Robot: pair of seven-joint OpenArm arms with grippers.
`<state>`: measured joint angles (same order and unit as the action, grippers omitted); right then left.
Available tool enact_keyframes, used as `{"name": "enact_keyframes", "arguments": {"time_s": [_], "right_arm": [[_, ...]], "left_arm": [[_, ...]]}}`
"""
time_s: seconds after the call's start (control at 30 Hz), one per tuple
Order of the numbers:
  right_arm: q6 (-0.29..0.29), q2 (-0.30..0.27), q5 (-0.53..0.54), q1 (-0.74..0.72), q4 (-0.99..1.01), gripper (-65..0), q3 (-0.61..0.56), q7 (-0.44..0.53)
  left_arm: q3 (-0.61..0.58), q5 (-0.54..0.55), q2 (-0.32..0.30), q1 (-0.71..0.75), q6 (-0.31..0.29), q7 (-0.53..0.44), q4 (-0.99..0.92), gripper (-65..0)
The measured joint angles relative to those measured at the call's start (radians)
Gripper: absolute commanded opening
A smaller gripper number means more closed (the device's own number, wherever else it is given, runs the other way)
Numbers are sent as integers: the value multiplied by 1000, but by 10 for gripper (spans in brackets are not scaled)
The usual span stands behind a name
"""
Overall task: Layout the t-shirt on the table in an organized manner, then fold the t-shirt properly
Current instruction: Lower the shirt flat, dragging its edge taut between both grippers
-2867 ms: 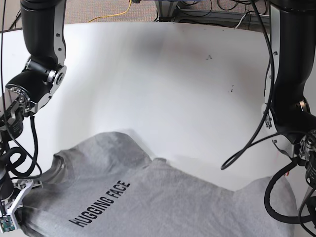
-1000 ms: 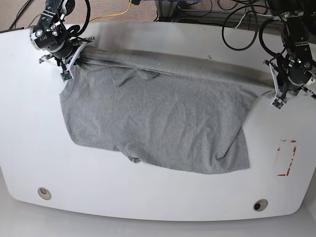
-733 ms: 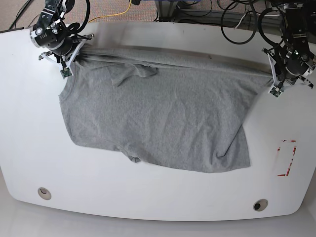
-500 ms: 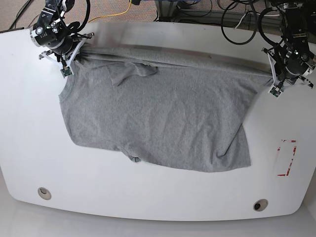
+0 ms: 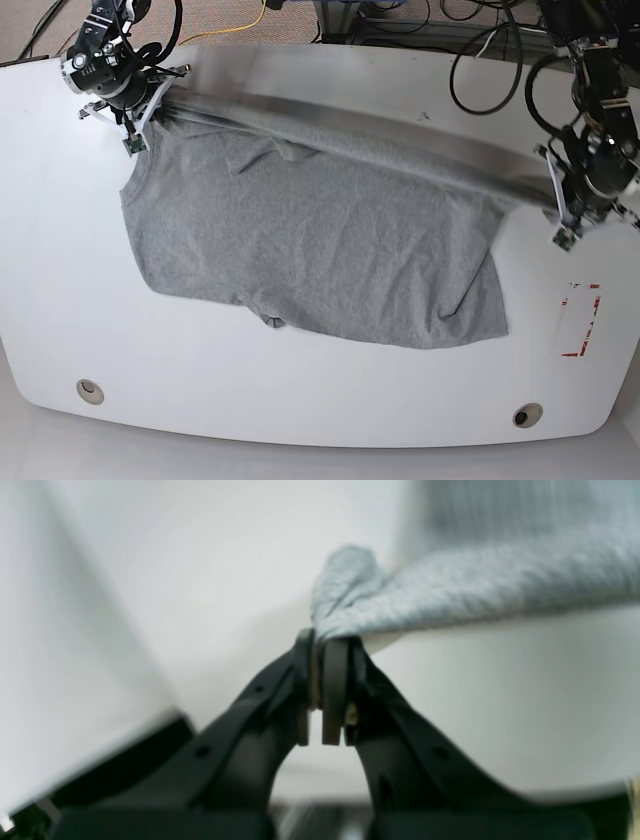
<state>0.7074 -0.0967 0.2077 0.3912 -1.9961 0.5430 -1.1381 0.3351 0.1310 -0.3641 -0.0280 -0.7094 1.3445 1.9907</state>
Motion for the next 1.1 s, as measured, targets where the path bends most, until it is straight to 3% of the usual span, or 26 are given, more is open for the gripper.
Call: {"name": "enact_keyframes", "arguments": {"time_s": [0.23, 0.37, 0.77, 1.1], "right_arm": [[8, -2, 45, -8, -1, -650, -8, 39], [8, -8, 56, -8, -5, -650, -8, 46], [7, -15, 4, -5, -4, -650, -6, 13], [3, -39, 5, -2, 36, -650, -4, 8]], "left_arm": [[-11, 4, -76, -292, 4, 40, 2, -650], [-90, 3, -117, -335, 1, 20, 5, -650], [-112, -21, -123, -84, 2, 40, 3, -650], [12, -19, -87, 186, 4, 37, 1, -650]]}}
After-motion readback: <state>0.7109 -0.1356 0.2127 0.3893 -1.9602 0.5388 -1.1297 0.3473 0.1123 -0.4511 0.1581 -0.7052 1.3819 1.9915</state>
